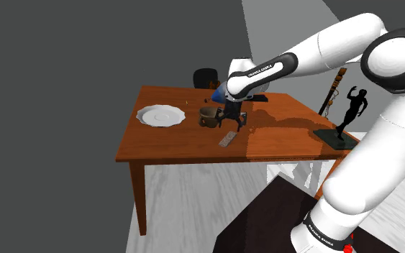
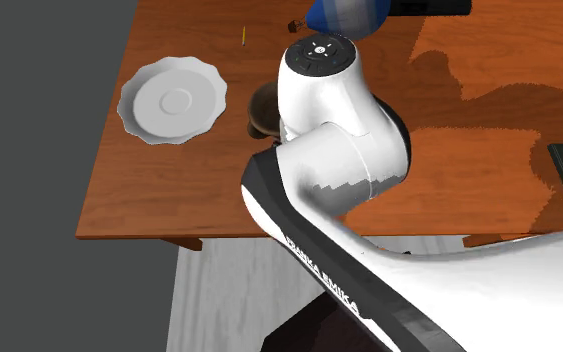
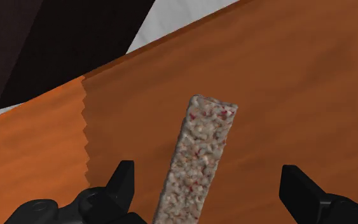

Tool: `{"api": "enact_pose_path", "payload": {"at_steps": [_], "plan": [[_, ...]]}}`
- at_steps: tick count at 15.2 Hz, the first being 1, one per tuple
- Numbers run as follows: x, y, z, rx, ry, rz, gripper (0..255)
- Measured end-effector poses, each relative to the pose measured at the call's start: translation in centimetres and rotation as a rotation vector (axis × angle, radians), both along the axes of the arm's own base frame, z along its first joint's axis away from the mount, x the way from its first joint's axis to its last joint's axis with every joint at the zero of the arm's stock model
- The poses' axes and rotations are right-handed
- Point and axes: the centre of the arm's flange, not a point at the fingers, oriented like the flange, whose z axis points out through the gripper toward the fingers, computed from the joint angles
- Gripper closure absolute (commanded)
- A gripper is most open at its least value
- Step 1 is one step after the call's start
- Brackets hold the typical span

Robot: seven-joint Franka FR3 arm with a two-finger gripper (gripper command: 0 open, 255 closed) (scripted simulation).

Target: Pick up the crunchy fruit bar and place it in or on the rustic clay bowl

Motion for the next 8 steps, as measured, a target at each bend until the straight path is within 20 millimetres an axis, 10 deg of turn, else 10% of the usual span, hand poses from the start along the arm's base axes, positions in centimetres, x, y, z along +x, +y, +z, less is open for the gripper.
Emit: {"api": "enact_pose_path", "payload": {"at_steps": [8], "plan": [[2.0, -4.2, -5.6, -0.024, 0.007, -0.200, 0]]}}
